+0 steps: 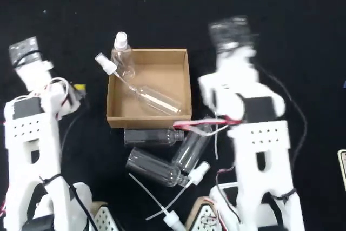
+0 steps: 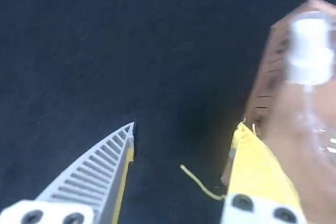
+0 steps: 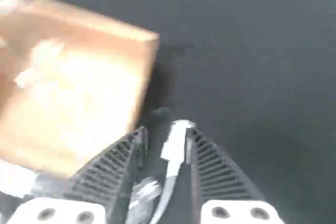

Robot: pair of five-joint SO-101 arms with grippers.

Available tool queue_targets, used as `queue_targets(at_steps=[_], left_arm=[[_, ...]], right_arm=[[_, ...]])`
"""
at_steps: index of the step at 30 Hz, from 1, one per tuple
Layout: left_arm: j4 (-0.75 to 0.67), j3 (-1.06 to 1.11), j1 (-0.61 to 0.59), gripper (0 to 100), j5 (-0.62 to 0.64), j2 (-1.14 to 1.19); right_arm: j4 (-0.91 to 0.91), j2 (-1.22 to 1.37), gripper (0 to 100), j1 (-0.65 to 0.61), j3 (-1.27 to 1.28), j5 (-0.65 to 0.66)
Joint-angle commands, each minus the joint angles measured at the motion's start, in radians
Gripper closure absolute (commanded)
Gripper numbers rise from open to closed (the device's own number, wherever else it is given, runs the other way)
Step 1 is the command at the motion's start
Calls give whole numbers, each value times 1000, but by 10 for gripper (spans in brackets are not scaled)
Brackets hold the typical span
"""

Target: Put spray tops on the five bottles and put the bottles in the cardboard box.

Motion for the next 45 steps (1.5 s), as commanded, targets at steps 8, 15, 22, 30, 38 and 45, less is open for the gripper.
queue_targets(at_steps=[8,15,22,30,38,45], left_arm=[[-356,237,-174,722,-2,-34],[-391,259,-194,722,6,-34],[-396,263,-194,722,6,-34],[-396,262,-194,722,6,-34],[-397,263,-194,722,6,-34],[-397,263,-194,722,6,-34]], right_arm=[[43,380,835,-327,-214,31],[-83,572,835,-334,-251,72],[-92,680,834,-334,-337,72],[-157,777,783,-336,-358,71],[-267,846,783,-336,-357,23],[-269,880,780,-338,-358,23]])
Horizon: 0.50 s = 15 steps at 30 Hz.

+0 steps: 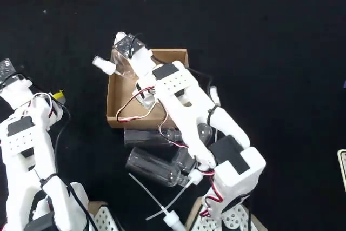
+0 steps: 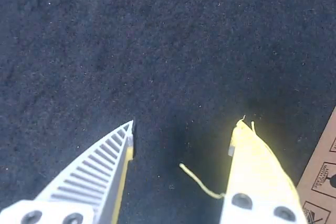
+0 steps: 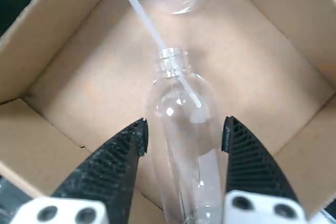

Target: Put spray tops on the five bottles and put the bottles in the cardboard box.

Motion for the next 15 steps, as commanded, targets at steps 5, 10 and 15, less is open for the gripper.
queue_targets(at_steps=[5,10,15], left_arm=[[-21,-5,-7,722,6,-34],[-21,-5,-7,722,5,-34],[-21,-5,-7,722,5,-34]], right_arm=[[-23,-4,783,-14,-53,-9],[-23,42,783,-15,-47,-9],[-23,73,783,-14,-50,-9]])
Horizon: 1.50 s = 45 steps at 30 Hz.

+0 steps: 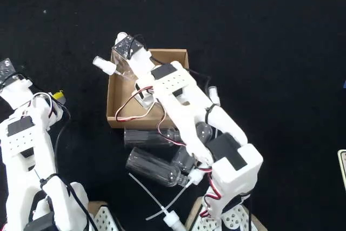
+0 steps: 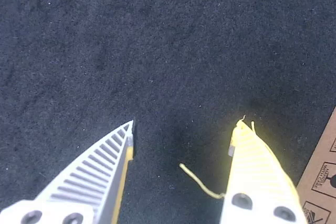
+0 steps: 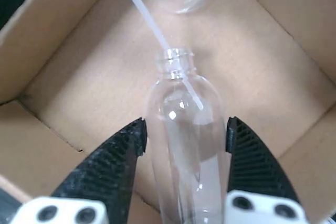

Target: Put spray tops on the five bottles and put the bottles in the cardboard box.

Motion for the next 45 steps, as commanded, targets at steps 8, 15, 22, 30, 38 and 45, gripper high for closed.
queue_targets(at_steps=[8,15,22,30,38,45], left_arm=[[-21,-5,-7,722,5,-34],[-21,-5,-7,722,5,-34],[-21,-5,-7,722,5,-34],[-21,-5,-7,722,5,-34],[-21,-5,-7,722,5,-34],[-21,-5,-7,722,5,-34]], right_arm=[[-17,24,783,-14,-27,-9],[-11,-16,862,-9,-38,-17],[28,-140,855,-8,-35,-18],[43,-199,856,-8,-30,-18],[32,-328,857,-14,73,-18],[11,-423,857,-15,127,-18]])
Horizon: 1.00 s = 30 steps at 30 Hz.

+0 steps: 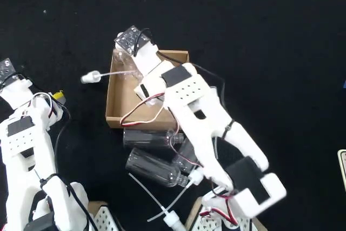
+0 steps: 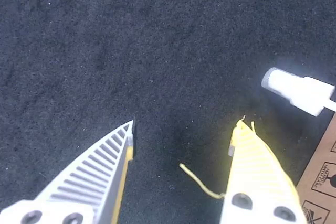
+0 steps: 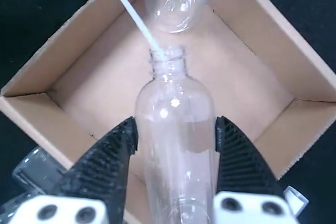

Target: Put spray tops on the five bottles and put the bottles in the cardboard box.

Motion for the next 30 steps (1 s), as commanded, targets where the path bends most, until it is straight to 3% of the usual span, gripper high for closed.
queue_targets(at_steps=[1,13,21,30], left_arm=[[-21,-5,-8,722,5,-34],[-23,-7,-10,722,5,-34],[-12,-25,-16,722,43,-32],[173,-222,-12,720,41,135]], right_arm=[[-26,-111,857,-15,12,-11],[-12,-254,857,-69,76,-12],[133,-447,857,-64,10,-9],[169,-819,856,-35,54,-5]])
